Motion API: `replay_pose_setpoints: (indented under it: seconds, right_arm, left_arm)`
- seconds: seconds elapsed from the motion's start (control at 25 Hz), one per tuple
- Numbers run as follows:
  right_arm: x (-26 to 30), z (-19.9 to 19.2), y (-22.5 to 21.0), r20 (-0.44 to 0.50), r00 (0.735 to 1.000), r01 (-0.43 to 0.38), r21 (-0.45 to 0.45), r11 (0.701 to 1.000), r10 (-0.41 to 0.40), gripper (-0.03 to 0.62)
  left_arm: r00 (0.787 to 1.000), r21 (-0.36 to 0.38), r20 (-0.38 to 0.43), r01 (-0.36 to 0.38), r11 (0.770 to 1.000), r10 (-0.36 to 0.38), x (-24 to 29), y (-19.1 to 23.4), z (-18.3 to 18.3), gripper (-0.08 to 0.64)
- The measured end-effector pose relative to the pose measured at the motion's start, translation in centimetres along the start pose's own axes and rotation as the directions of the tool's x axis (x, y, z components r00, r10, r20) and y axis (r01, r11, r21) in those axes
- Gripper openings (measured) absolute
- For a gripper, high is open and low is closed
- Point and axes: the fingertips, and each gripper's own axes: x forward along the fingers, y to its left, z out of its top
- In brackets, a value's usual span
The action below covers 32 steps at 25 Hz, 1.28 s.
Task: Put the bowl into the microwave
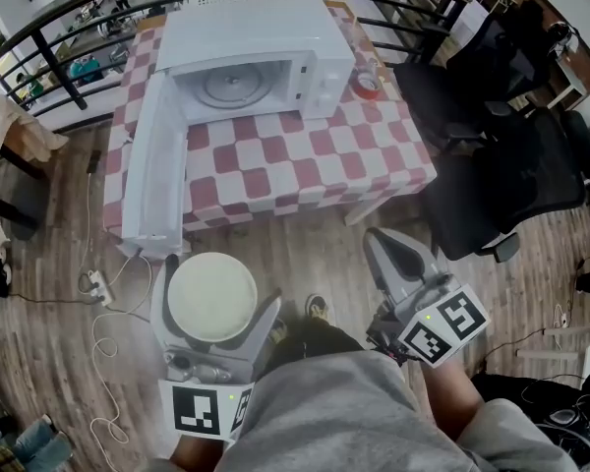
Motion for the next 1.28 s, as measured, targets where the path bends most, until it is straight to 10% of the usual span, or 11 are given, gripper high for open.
replay_pose_setpoints:
  seconds: [1.28]
  right_arm:
    - [0.3,0.4,-2.5,0.031,0.999,-0.017,0.012,1.0,0.017,0.0]
  left_arm:
    - [1.0,0.039,-0.001,0.007,0.999,-0.007,2.5,-1.8,0.2,0.54]
